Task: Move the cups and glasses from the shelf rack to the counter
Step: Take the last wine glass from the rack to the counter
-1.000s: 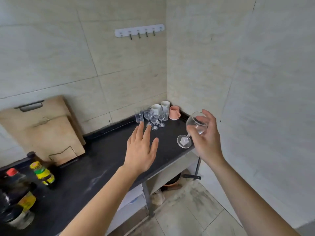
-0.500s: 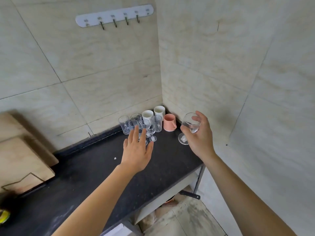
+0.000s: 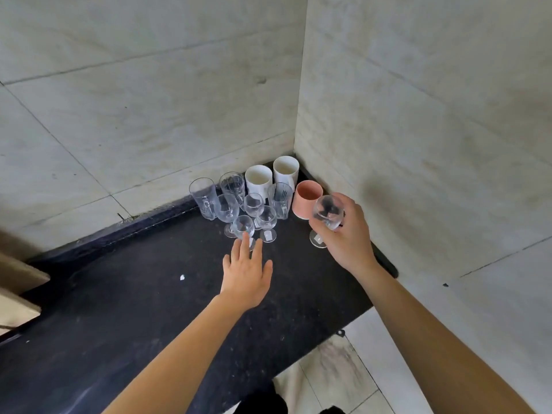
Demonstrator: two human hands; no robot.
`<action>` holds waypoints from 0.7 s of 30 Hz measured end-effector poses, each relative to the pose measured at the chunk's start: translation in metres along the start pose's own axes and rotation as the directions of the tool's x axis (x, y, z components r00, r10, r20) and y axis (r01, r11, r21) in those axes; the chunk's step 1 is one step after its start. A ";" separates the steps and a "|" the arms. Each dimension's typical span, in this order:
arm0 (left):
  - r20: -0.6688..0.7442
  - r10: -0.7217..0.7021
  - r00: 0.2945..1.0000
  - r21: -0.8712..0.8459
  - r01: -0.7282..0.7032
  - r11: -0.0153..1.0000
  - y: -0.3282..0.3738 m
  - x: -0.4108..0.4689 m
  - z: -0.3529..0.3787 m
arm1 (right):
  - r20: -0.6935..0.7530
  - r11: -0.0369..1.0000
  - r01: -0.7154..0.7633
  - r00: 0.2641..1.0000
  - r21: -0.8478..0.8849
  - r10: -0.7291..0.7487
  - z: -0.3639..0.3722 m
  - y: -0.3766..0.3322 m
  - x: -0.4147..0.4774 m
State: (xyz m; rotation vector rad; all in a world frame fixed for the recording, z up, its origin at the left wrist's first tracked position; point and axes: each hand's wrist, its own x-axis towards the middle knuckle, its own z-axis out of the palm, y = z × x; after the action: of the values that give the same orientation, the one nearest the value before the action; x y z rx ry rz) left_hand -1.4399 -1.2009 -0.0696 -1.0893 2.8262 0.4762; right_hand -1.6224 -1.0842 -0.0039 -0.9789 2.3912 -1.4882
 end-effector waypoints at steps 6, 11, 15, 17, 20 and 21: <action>0.182 -0.027 0.983 0.025 0.023 0.999 -0.009 0.041 0.047 | 0.073 0.987 -0.158 0.985 0.003 0.157 0.044 0.059 0.030; 0.241 -0.122 0.963 0.077 0.106 0.991 -0.015 0.061 0.090 | 0.150 0.980 -0.199 0.970 0.027 0.193 0.077 0.104 0.054; 0.285 -0.213 0.934 0.095 0.194 0.976 -0.014 0.068 0.117 | 0.214 0.991 -0.132 0.969 0.013 0.126 0.096 0.129 0.071; 0.314 -0.227 0.922 0.111 0.202 0.973 -0.011 0.070 0.127 | 0.233 0.994 -0.108 0.967 0.027 0.099 0.103 0.138 0.076; 0.327 -0.250 0.911 0.184 0.198 0.963 -0.007 0.070 0.138 | 0.252 0.998 -0.055 0.967 0.040 0.043 0.110 0.147 0.079; 0.322 -0.253 0.912 0.206 0.193 0.959 -0.007 0.069 0.141 | 0.257 0.998 -0.039 0.966 0.049 0.025 0.112 0.150 0.079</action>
State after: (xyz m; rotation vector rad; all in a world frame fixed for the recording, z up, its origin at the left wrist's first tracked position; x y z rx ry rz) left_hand -1.4922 -1.2061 -0.2173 -1.1483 2.3544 0.3565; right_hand -1.6998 -1.1713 -0.1702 -1.0448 2.1647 -1.3166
